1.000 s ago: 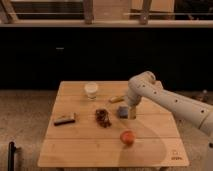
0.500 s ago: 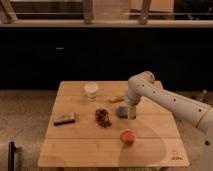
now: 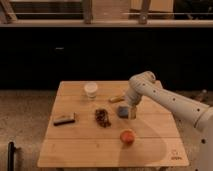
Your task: Wipe table surface with sponge
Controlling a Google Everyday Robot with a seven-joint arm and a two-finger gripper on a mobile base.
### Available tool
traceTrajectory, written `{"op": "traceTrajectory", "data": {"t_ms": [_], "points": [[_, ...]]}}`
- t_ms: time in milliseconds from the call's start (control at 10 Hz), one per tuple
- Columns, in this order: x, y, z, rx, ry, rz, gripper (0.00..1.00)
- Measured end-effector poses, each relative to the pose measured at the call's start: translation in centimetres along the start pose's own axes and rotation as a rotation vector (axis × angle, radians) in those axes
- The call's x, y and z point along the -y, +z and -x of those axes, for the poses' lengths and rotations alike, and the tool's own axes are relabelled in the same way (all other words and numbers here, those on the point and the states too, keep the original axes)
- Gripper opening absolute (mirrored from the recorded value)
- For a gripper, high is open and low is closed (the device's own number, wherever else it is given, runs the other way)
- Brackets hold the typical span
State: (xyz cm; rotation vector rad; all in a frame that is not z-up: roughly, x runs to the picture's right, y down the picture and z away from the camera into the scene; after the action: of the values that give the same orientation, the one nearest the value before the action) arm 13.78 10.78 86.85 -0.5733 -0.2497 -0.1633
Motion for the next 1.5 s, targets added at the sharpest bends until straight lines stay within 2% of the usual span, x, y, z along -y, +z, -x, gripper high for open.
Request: {"op": "traceTrajectory", "data": {"t_ms": [100,400,700,900,1200,1500], "points": [[-0.1,0.0,0.0,-0.002,0.003,-0.002,0.8],[-0.5,0.6,-0.3,-0.018,0.089,-0.019,0.8],[-0.6,1.4,0.0,-0.027,0.133,-0.022,0.8],[-0.5,2.1,-0.5,-0.051,0.182,-0.022,0.8],[-0.4,3.0,-1.3,-0.083,0.248,-0.006,0.8],[-0.3,3.7,-1.7,-0.095,0.269,0.01,0.8]]}}
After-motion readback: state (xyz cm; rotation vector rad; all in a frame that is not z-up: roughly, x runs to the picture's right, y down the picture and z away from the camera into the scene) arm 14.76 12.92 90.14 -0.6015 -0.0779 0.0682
